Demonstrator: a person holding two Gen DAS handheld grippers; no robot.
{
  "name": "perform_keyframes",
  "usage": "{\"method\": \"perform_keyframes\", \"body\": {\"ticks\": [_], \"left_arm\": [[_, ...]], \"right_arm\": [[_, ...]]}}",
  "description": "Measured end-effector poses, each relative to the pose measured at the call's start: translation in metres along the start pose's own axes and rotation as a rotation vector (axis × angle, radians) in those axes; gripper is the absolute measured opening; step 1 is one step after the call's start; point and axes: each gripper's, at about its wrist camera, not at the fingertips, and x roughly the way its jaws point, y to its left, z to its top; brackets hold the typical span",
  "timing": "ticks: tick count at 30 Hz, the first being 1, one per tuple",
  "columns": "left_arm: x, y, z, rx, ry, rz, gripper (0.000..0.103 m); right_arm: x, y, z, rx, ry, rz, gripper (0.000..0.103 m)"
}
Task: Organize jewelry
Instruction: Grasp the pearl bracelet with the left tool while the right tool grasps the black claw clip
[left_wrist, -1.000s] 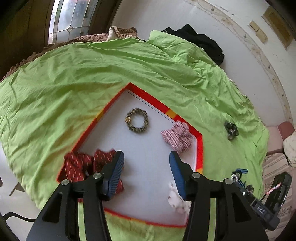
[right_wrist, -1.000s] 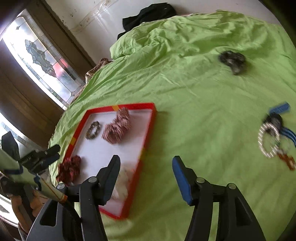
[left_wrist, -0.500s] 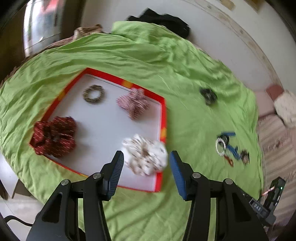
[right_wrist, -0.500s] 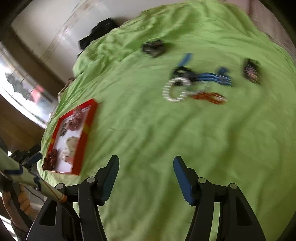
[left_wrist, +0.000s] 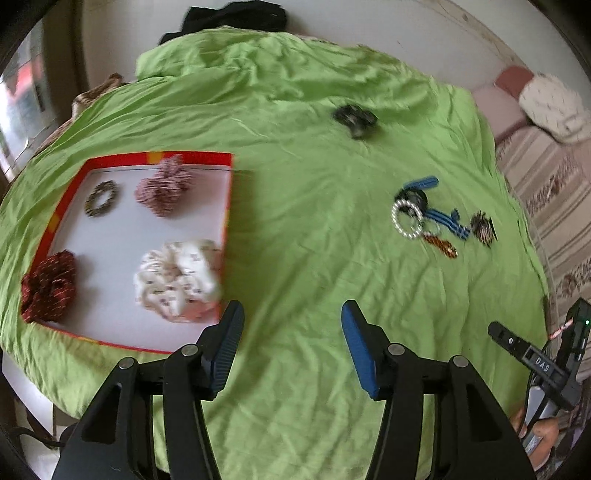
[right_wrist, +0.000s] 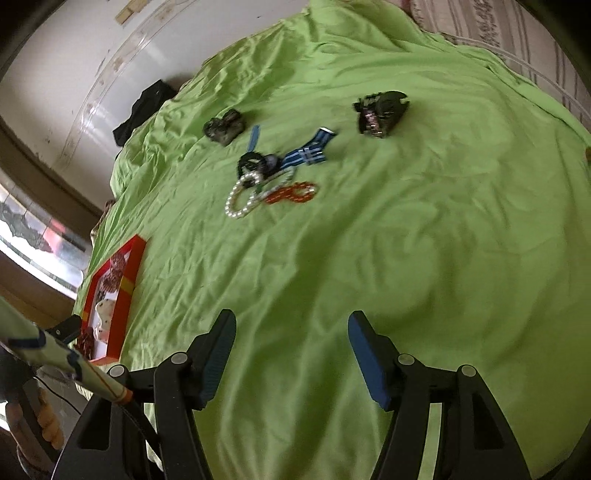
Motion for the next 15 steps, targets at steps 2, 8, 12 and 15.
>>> {"method": "perform_keyframes", "body": {"ticks": [2,8,12,15], "left_arm": [[0.011,-0.014,0.003,0.022,0.021,-0.002,0.054],[0.047,-0.050,0.021,0.071,0.065,-0.028,0.054],[0.079,-0.074,0.040,0.110,0.080,-0.043,0.054],[0.105,-0.093,0.057,0.138,0.086,-0.061,0.054]], "right_arm": [[0.001,-0.009,0.003,0.017,-0.004,0.006,0.068],[0.008,-0.030,0.020,0.053,-0.018,0.013,0.068],[0.020,-0.036,0.042,0.057,-0.033,0.018,0.068],[0.027,-0.040,0.060,0.056,-0.054,0.015,0.068]]}}
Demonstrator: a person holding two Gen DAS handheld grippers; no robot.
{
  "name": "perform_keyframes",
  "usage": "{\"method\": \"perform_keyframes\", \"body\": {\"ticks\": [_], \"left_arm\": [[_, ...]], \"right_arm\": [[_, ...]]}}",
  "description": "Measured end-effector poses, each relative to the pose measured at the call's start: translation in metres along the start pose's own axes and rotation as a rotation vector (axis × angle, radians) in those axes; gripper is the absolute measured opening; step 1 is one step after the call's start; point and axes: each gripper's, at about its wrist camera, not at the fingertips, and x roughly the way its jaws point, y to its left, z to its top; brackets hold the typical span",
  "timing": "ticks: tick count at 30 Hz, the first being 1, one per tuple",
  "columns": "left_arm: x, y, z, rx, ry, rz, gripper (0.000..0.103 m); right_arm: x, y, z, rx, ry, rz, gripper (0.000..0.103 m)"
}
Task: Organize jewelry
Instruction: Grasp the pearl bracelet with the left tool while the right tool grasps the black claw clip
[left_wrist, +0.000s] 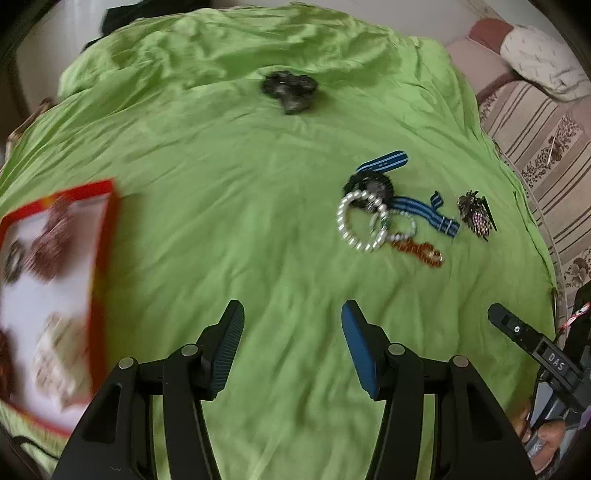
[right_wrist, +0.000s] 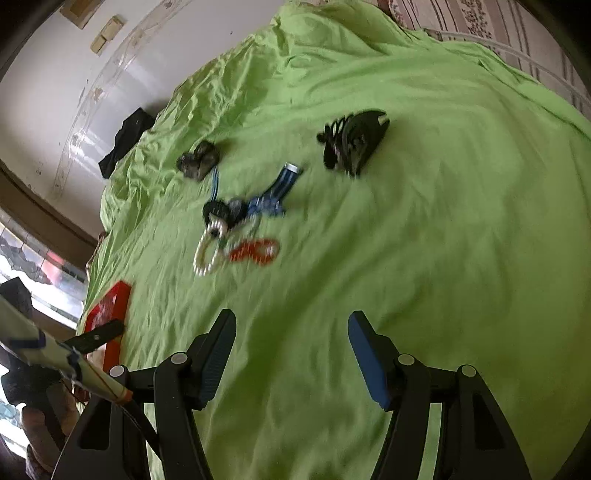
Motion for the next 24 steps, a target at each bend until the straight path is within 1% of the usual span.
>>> {"method": "perform_keyframes", "body": {"ticks": [4,7,13,15,18,22,23,24], "left_arm": [[0.030,-0.016,0.023,0.030,0.008,-0.027,0.054],[0.055,-0.024,0.041,0.044,0.012,-0.026,0.053],[0.090,-0.028,0.067,0.035,0.030,-0.063,0.052],[0.100,-0.032,0.072,0.045,0.033,-0.073,0.052],[0.109,-0.041,0.078,0.086,0.031,-0.077,0.052],[0.121,-0.051,0.079,0.127,0.031,-0.063,0.052],[0.123,-0.052,0.079,0.131,0.028,-0.060,0.051],[0.123,-0.052,0.078,0.132,0.023,-0.056,0.046]], "right_arm": [[0.004,-0.007,0.024,0.005,-0.048,-0.013,0.068],[0.006,-0.015,0.043,0.006,-0.084,-0.039,0.068],[0.020,-0.021,0.075,0.003,-0.112,-0.064,0.070],[0.027,-0.020,0.083,-0.014,-0.124,-0.086,0.070],[0.038,-0.016,0.093,-0.044,-0.137,-0.118,0.072],[0.051,-0.013,0.101,-0.071,-0.147,-0.152,0.073],[0.054,-0.013,0.102,-0.077,-0.151,-0.161,0.073],[0.056,-0.013,0.103,-0.083,-0.156,-0.167,0.073]]}}
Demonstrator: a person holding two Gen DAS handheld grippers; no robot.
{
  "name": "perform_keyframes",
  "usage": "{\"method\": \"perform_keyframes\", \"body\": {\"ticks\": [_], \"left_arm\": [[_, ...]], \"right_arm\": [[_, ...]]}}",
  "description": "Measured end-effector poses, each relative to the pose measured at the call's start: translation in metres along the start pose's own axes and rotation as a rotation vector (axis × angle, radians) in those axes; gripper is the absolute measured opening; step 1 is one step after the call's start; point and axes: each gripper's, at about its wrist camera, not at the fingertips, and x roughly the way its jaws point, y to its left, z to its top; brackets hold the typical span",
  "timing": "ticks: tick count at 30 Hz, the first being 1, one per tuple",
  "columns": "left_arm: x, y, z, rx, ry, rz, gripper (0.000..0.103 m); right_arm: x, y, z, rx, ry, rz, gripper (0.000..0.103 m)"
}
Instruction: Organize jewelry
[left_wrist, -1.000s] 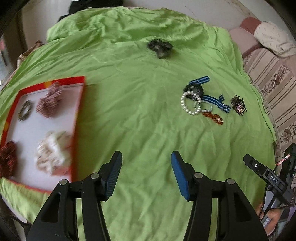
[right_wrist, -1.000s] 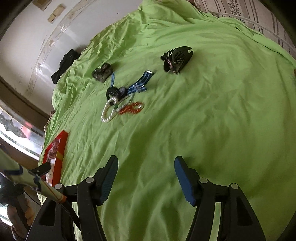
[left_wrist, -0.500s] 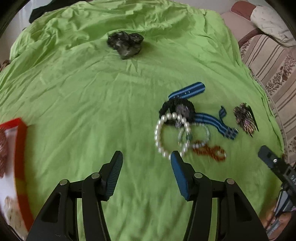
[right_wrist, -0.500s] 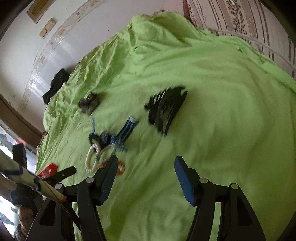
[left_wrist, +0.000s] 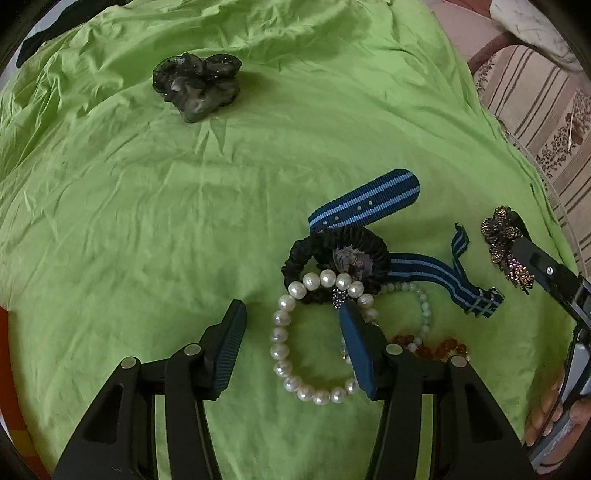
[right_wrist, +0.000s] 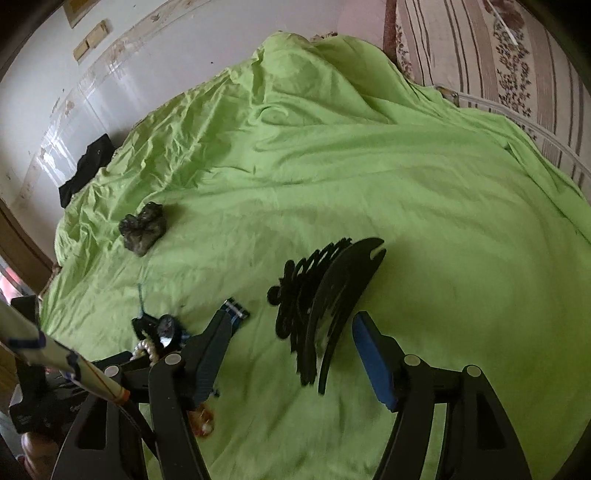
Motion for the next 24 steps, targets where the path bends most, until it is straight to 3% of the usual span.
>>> {"method": "perform_keyframes", "body": {"ticks": [1,2,4,7,17,24], "left_arm": [[0.000,0.000,0.000,0.001,0.000,0.008,0.027],[0.001,0.000,-0.001,0.003,0.004,0.022,0.012],[-0.002,0.003,-0.003,-0.009,0.006,0.017,0.010],[-0.012,0.012,-0.010,-0.050,0.005,0.019,0.010],[-0.074,0.052,-0.079,-0.120,0.015,0.076,0.010],[-0.157,0.054,-0.126,-0.134,-0.103,0.020,0.010]], "right_arm": [[0.001,0.000,0.000,-0.006,-0.003,-0.004,0.071],[0.003,0.000,0.000,-0.009,-0.003,-0.007,0.059],[0.006,-0.006,-0.001,0.003,0.019,0.000,0.027],[0.003,-0.012,-0.002,0.035,0.023,0.020,0.016],[-0.048,0.006,-0.043,0.021,0.051,0.077,0.012],[-0.086,0.016,-0.086,0.057,0.109,0.136,0.011]]}}
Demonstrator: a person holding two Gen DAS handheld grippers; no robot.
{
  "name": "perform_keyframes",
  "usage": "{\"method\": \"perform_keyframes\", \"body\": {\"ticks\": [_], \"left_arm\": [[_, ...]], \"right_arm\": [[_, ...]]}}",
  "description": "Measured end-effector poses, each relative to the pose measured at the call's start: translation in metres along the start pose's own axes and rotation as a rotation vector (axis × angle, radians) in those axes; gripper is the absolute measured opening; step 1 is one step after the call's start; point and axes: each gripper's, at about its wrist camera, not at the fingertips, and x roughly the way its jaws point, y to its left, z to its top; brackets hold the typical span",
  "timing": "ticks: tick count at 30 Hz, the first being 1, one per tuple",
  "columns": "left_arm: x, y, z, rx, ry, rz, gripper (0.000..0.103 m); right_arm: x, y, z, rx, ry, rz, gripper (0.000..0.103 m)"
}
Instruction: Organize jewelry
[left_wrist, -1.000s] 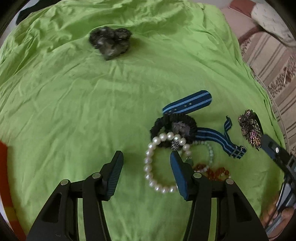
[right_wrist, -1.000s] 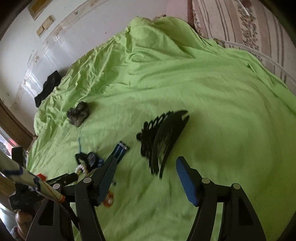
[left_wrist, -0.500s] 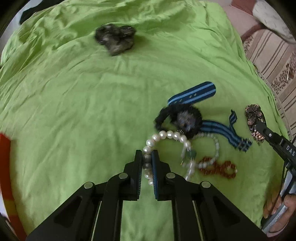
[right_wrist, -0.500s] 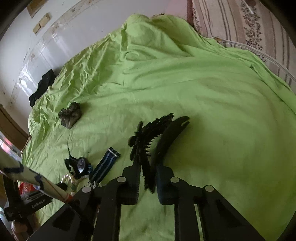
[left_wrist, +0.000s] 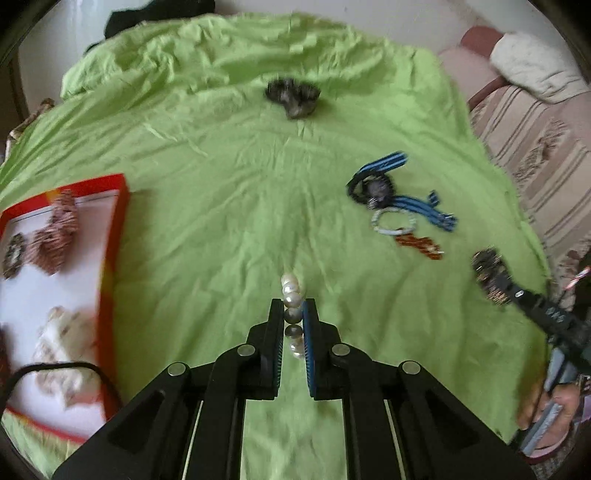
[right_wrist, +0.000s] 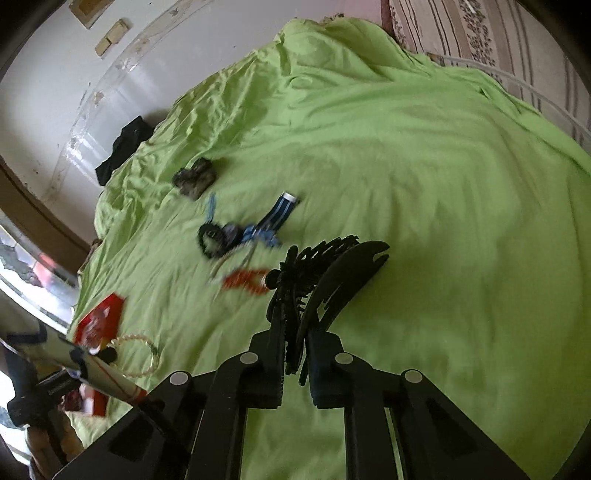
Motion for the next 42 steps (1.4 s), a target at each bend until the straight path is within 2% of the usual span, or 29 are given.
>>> {"method": "perform_keyframes", "body": {"ticks": [4,11,18,23,42], "left_arm": [[-0.040,0.012,-0.014,-0.035,-0.052,-0.024,0.010],[-0.098,0.049,-0.033,-0.139,-0.128,-0.029,0.010],[-0.138,0.082,-0.053,-0.191,-0.180,0.019,0.010],[-0.146,0.094,-0.064,-0.191,-0.195,0.083,0.010],[-0.159,0.094,-0.078,-0.165,-0.216,0.196,0.010]], "right_arm": [[-0.018,0.013,-0.013,-0.001,0.006,0.018,0.011],[-0.046,0.055,-0.028,-0.081,-0.006,0.050,0.011],[-0.053,0.095,-0.049,-0.159,0.022,0.081,0.011],[-0.053,0.112,-0.064,-0.198,0.046,0.089,0.011],[-0.063,0.131,-0.086,-0.236,0.070,0.101,0.011]]}}
